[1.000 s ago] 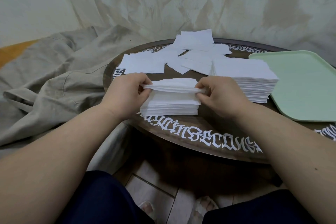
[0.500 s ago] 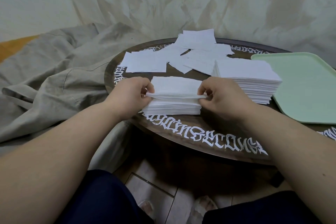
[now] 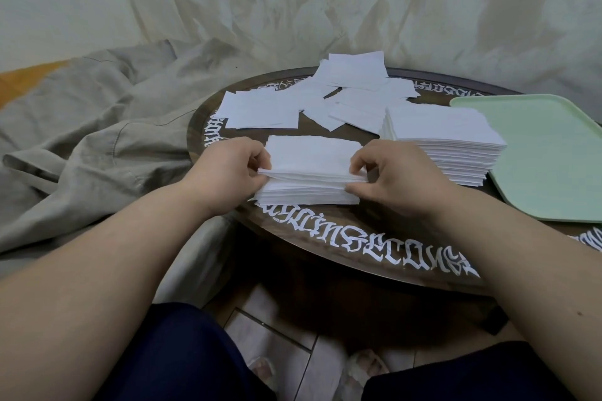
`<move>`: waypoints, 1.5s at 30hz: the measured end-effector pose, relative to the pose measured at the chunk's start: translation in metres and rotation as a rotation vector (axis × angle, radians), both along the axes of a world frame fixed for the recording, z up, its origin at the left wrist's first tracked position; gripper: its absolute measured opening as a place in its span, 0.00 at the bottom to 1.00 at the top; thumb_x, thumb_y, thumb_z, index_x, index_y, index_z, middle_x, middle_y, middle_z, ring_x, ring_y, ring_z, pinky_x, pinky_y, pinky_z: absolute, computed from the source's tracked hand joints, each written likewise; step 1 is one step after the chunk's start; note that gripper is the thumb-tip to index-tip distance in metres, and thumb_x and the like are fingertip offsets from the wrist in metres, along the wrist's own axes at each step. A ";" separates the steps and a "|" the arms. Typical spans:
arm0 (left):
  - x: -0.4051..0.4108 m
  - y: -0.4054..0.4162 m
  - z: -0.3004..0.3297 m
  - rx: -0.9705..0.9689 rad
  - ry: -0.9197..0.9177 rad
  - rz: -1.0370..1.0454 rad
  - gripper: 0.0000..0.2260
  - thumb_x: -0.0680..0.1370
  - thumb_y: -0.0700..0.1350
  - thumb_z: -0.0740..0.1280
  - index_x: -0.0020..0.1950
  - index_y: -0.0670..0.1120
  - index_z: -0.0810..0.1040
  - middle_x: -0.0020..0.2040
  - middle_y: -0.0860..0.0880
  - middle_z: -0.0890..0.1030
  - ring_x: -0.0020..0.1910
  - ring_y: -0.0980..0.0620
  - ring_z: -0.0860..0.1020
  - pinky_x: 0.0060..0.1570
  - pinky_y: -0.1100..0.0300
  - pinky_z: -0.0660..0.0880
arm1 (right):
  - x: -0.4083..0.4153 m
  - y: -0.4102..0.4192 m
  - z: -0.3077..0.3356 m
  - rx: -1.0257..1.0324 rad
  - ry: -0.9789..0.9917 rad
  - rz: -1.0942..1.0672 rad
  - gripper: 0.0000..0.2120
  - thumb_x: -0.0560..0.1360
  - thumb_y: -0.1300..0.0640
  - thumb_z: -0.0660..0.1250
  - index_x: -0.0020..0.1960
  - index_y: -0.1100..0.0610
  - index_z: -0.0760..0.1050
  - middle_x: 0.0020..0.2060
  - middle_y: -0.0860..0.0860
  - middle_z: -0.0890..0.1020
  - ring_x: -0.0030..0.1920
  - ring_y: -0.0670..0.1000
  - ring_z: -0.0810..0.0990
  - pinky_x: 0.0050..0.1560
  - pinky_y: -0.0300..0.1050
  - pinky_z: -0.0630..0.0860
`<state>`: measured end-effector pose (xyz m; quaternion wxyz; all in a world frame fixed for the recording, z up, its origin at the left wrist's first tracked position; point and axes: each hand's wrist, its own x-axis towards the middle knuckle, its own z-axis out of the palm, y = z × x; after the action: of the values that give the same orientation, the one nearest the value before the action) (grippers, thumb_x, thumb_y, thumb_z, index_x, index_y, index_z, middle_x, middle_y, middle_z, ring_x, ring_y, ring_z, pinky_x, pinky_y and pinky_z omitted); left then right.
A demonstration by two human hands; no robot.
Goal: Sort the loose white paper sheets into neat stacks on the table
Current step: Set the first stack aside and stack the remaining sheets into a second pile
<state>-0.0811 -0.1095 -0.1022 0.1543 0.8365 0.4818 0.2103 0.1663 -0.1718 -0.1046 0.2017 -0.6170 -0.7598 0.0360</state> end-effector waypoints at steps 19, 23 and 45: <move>0.004 -0.001 -0.001 0.056 0.059 0.011 0.11 0.68 0.50 0.75 0.47 0.52 0.77 0.39 0.53 0.77 0.41 0.53 0.76 0.47 0.55 0.73 | -0.004 0.000 0.002 0.063 0.041 -0.081 0.11 0.76 0.53 0.65 0.56 0.54 0.78 0.48 0.50 0.83 0.50 0.52 0.79 0.51 0.46 0.74; 0.008 0.000 0.000 0.096 0.084 0.020 0.07 0.71 0.44 0.72 0.43 0.50 0.74 0.37 0.54 0.74 0.40 0.51 0.75 0.44 0.55 0.72 | -0.003 0.001 0.001 0.053 0.044 -0.083 0.10 0.76 0.56 0.65 0.55 0.55 0.79 0.48 0.51 0.83 0.50 0.52 0.79 0.50 0.44 0.73; -0.006 0.002 -0.001 -0.111 0.078 0.097 0.16 0.65 0.53 0.78 0.42 0.49 0.75 0.39 0.53 0.80 0.42 0.54 0.79 0.42 0.62 0.73 | -0.001 -0.003 0.007 -0.116 0.096 -0.090 0.16 0.70 0.44 0.72 0.37 0.53 0.70 0.33 0.47 0.76 0.35 0.48 0.73 0.36 0.44 0.68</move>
<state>-0.0870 -0.1070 -0.1036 0.1710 0.8100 0.5383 0.1576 0.1656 -0.1749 -0.0979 0.2032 -0.6587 -0.7175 0.1004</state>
